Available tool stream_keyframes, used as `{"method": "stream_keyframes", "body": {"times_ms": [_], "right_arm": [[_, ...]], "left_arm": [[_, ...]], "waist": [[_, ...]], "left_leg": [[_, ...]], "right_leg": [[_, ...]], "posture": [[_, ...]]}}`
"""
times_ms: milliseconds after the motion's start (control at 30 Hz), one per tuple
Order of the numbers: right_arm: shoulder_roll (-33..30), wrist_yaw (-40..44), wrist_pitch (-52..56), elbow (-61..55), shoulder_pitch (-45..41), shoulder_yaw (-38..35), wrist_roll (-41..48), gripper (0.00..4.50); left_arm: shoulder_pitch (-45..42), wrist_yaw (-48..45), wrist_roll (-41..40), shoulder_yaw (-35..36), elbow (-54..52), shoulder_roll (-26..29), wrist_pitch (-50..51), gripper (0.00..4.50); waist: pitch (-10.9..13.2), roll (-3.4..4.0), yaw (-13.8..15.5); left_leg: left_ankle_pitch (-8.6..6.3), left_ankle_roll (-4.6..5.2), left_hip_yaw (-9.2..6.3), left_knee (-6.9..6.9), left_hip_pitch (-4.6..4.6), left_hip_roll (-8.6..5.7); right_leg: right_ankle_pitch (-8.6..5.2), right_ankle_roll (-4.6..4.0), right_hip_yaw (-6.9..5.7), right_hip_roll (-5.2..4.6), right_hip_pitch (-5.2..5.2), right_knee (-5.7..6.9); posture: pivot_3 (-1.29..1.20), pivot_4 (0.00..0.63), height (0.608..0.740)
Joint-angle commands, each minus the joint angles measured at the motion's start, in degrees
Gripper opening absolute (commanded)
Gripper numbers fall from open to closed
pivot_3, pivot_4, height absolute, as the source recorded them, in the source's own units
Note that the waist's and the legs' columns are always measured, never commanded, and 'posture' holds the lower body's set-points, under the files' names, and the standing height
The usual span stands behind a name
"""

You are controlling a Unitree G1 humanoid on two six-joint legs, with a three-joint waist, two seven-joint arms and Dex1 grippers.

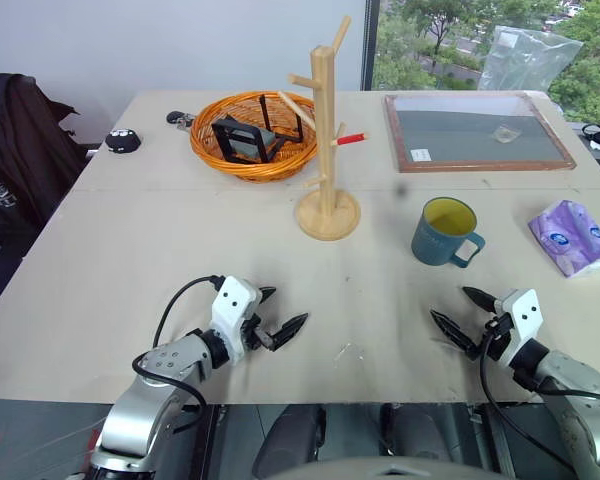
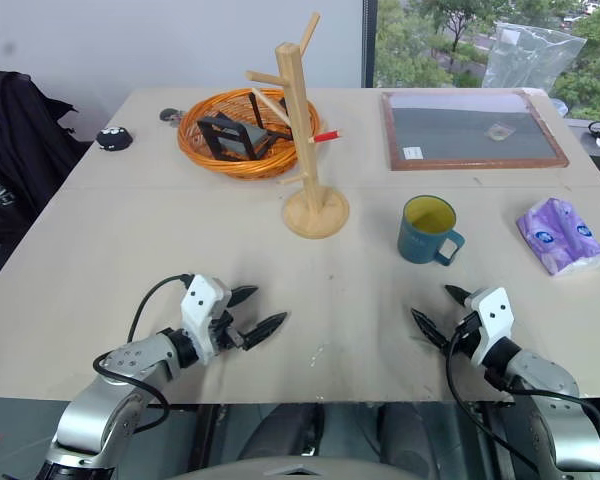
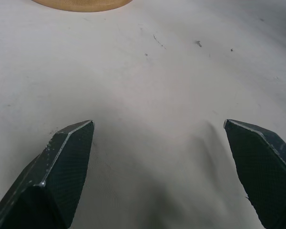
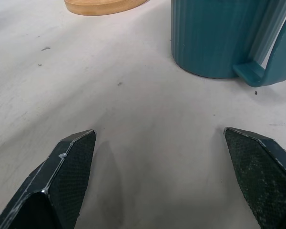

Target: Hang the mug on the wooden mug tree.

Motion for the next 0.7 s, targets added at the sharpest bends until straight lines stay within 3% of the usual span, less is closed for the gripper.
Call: {"method": "stream_keyframes", "body": {"times_ms": [33,700], "right_arm": [[-1.1,1.0,-0.8,-0.9,0.1,-1.6,0.9,4.33],[-1.2,-0.3,-1.1,-0.8,0.6,-1.9,0.1,4.33]], "left_arm": [[0.9,-0.4,-0.7,0.3,-1.7,0.1,-0.1,4.5],[-0.9,-0.1,-1.2,0.0,-1.7,-1.1,0.0,4.5]], "waist": [[0.0,0.0,0.0],[0.1,-0.07,0.0]], "left_leg": [[0.0,0.0,0.0,0.0,0.0,0.0],[0.0,0.0,-0.02,-0.03,-0.05,0.0]], "right_leg": [[0.0,0.0,0.0,0.0,0.0,0.0],[0.01,0.01,-0.04,0.0,0.01,-0.03]], "posture": [[0.0,0.15,0.74],[0.0,0.15,0.74]]}}
